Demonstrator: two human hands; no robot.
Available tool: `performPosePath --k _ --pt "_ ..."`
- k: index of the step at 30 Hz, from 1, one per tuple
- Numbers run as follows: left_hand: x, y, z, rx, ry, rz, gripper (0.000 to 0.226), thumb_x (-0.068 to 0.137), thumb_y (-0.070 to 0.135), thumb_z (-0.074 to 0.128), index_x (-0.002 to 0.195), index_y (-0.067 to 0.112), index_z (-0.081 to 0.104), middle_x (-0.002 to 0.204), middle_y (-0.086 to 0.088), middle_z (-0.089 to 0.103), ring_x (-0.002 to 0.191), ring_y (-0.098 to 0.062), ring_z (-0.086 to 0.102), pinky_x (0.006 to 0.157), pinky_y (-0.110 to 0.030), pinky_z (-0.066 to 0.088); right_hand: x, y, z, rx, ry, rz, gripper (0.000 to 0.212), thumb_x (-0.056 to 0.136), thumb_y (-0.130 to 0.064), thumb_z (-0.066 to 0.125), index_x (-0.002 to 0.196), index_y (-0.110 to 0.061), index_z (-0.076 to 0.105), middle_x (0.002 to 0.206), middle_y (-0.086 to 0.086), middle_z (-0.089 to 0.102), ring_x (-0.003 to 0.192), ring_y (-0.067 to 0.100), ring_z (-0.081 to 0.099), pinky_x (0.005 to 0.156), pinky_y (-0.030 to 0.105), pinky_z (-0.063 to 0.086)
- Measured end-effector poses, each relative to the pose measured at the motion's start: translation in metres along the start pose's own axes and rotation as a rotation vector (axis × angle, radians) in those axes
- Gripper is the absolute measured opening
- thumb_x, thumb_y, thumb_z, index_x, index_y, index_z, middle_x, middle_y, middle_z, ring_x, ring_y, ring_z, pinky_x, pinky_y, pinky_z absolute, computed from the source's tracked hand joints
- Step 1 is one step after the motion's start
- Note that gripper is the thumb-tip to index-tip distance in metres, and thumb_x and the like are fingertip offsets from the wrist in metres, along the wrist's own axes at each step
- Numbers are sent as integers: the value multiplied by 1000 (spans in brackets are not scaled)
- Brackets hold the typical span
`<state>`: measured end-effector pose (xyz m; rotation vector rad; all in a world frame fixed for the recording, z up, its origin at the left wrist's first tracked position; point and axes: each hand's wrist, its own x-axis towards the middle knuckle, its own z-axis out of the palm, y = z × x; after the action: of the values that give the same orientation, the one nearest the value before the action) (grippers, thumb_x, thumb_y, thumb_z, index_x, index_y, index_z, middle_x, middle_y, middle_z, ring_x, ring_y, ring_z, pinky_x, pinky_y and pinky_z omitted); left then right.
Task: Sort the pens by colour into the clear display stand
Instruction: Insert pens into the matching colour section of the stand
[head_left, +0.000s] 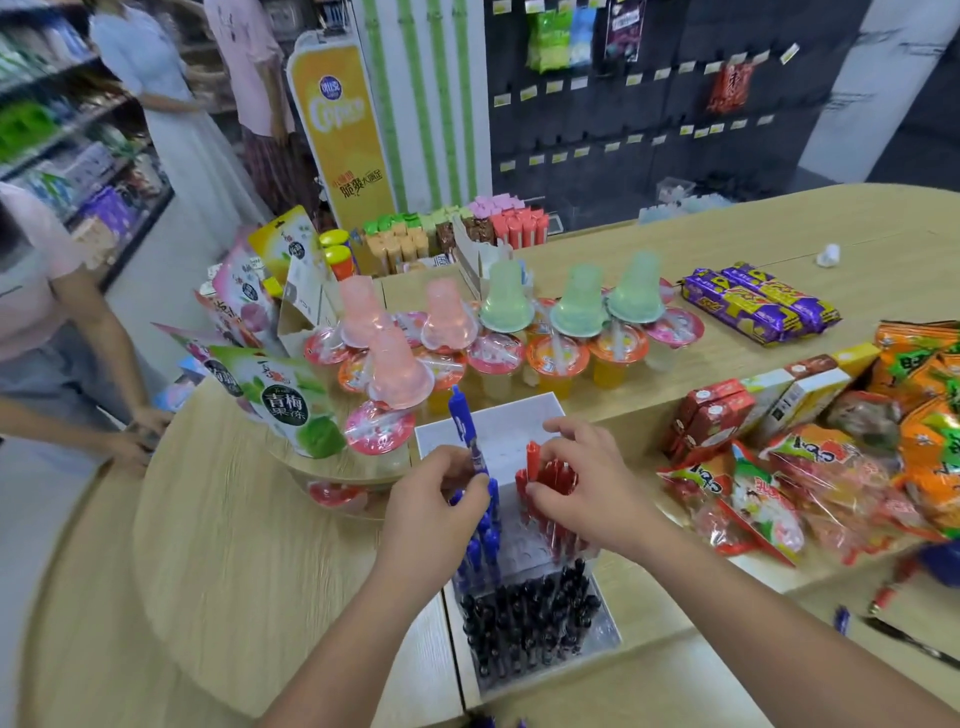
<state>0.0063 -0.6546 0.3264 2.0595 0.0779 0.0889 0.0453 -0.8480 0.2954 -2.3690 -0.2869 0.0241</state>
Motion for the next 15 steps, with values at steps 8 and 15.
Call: performPosePath --k 8,15 --pt "14 18 14 11 -220 50 11 91 21 61 95 31 64 89 13 72 83 2 66 77 -18 55 0 1 2 20 9 -16 8 78 -39 65 84 -39 59 138 -14 40 132 12 27 106 32 29" --pt "24 13 14 42 -271 38 8 90 26 61 94 32 63 89 11 72 83 -4 68 83 -34 58 9 3 -10 -24 -3 -69 10 86 -41 67 93 -35 70 120 -18 58 116 6 44 101 28 35"
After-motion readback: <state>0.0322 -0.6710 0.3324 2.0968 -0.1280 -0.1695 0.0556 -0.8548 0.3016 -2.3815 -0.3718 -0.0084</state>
